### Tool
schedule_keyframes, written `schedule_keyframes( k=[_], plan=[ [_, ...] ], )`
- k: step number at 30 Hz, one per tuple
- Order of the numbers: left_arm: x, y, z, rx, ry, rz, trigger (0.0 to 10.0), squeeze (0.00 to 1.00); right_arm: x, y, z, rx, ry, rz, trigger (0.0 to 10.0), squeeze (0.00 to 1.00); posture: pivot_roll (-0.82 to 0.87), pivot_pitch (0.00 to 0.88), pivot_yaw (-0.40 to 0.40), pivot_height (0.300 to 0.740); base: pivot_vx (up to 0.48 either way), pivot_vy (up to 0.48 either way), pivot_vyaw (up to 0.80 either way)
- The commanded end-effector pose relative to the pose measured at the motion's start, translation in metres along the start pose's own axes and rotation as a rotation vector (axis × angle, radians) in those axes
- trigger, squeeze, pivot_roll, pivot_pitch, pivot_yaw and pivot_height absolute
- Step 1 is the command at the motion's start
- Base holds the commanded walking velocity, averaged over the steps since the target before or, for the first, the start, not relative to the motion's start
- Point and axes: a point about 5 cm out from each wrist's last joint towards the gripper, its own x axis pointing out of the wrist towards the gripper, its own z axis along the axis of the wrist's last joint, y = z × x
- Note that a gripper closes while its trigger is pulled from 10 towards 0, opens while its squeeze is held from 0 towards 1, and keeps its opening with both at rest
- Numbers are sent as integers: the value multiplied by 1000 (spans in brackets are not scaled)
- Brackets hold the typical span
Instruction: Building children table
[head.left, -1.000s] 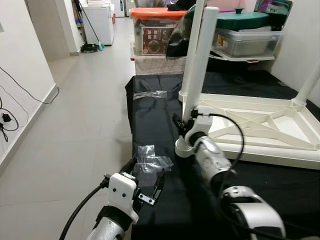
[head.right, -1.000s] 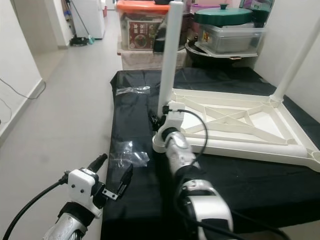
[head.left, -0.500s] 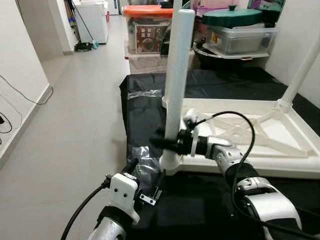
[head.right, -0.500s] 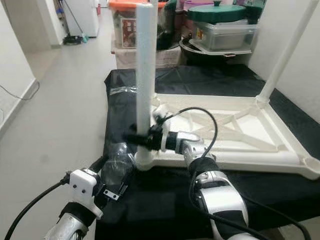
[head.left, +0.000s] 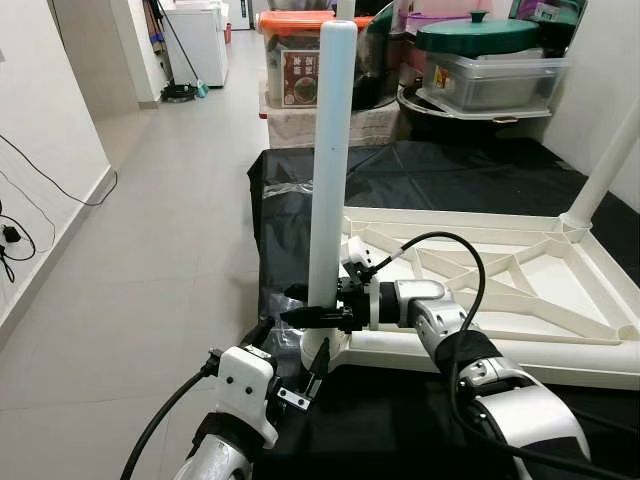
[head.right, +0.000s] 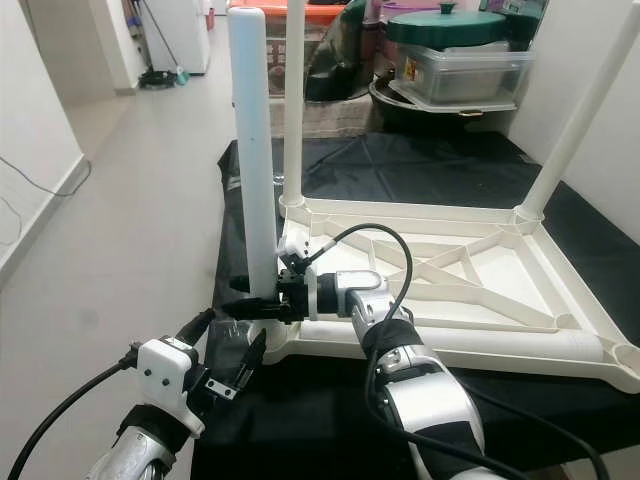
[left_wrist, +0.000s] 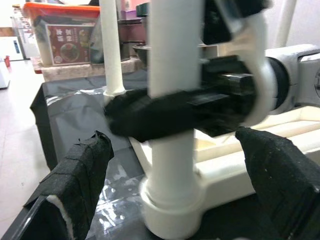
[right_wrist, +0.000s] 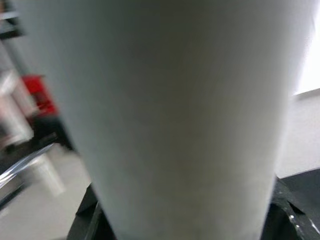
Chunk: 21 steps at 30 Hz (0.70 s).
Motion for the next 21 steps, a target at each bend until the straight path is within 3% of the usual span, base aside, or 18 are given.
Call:
schedule_keyframes(
  k=[1, 2, 4, 6, 7, 8, 9, 10, 12, 13, 16, 20, 21],
  plan=[
    [-1, 0, -4, 6, 20, 1, 10000, 0, 4, -2, 0, 33, -21, -57, 0, 0, 29, 0, -27, 740, 0, 0, 0],
    [-1, 0, -4, 5, 20, 1, 10000, 0, 7, -8, 2, 13, -47, -184, 0, 0, 21, 0, -26, 740, 0, 0, 0],
    [-1, 0, -4, 5, 20, 1, 10000, 0, 7, -8, 2, 13, -47, -184, 0, 0, 21, 0, -26, 740, 0, 0, 0],
    [-1, 0, -4, 5, 20, 2, 10000, 0, -4, -31, -2, 39, -33, -700, 0, 0, 15, 0, -22, 740, 0, 0, 0],
    [-1, 0, -4, 5, 20, 2, 10000, 0, -4, -31, -2, 39, -33, -700, 0, 0, 15, 0, -22, 740, 0, 0, 0],
    [-1, 0, -4, 5, 21, 1, 10000, 0, -22, -41, -9, 76, -28, -999, 0, 0, 15, 0, -22, 740, 0, 0, 0],
    [-1, 0, -4, 5, 22, 0, 10000, 0, -35, -46, -14, 105, -20, -1187, 0, 0, 15, 0, -22, 740, 0, 0, 0],
    [-1, 0, -4, 5, 22, 0, 10000, 0, -35, -46, -14, 105, -20, -1187, 0, 0, 15, 0, -22, 740, 0, 0, 0],
    [0, 1, -4, 6, 23, -1, 10000, 0, -49, -45, -22, 152, -56, -1405, 0, 0, 15, 0, -22, 740, 0, 0, 0],
    [0, 1, -4, 7, 23, -1, 10000, 0, -51, -44, -24, 160, -73, -1452, 0, 0, 15, 0, -22, 740, 0, 0, 0],
    [0, 1, -4, 7, 23, -2, 10000, 0, -51, -41, -27, 178, -88, -1497, 0, 0, 15, 0, -22, 740, 0, 0, 0],
    [0, 1, -4, 7, 22, 0, 10000, 0, -32, -32, -31, 238, -126, -1500, 0, 0, 11, 0, -22, 740, 0, 0, 0],
    [0, 1, -4, 6, 22, -1, 10000, 0, -27, -31, -30, 231, -118, -1466, 9686, 0, 11, 0, -22, 740, 0, 0, 0]
  ],
)
